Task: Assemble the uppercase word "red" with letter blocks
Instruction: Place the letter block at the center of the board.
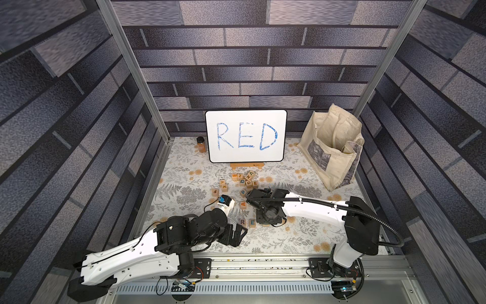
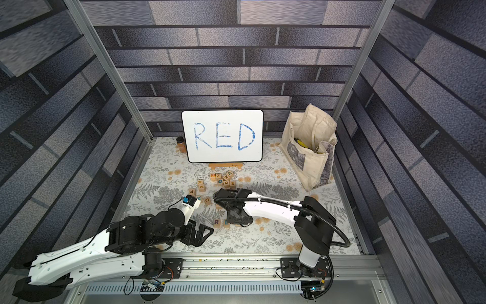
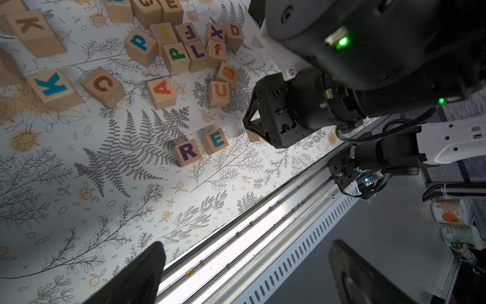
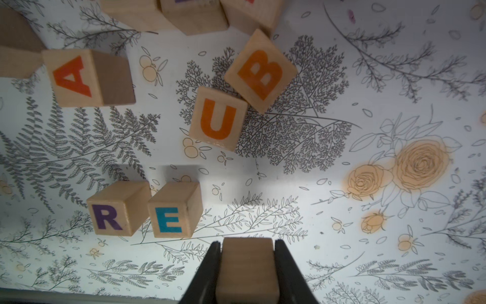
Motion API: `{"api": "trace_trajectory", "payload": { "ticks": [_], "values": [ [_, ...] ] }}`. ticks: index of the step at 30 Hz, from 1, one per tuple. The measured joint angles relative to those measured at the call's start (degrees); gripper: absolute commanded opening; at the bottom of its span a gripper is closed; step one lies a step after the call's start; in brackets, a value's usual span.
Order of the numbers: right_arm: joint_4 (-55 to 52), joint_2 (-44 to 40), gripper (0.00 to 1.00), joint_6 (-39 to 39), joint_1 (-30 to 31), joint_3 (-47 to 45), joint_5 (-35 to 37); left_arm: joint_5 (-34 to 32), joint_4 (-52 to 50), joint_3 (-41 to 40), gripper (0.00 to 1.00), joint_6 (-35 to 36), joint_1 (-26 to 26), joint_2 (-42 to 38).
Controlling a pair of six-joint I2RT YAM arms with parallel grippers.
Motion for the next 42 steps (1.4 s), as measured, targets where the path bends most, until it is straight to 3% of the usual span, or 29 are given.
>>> {"api": "trace_trajectory", "payload": {
  "ticks": [13, 42],
  "values": [
    [3.04, 2.03, 0.2, 0.76, 0.66, -0.15, -0.81, -5.01, -0.33, -2.05, 1.0, -3.3, -4.26, -2.93],
    [3.39, 6.88, 0.22, -1.49, -1.03, 1.2, -1.16, -7.02, -1.36, -2.23, 1.0, -3.58, -2.14, -3.54]
  ]
}}
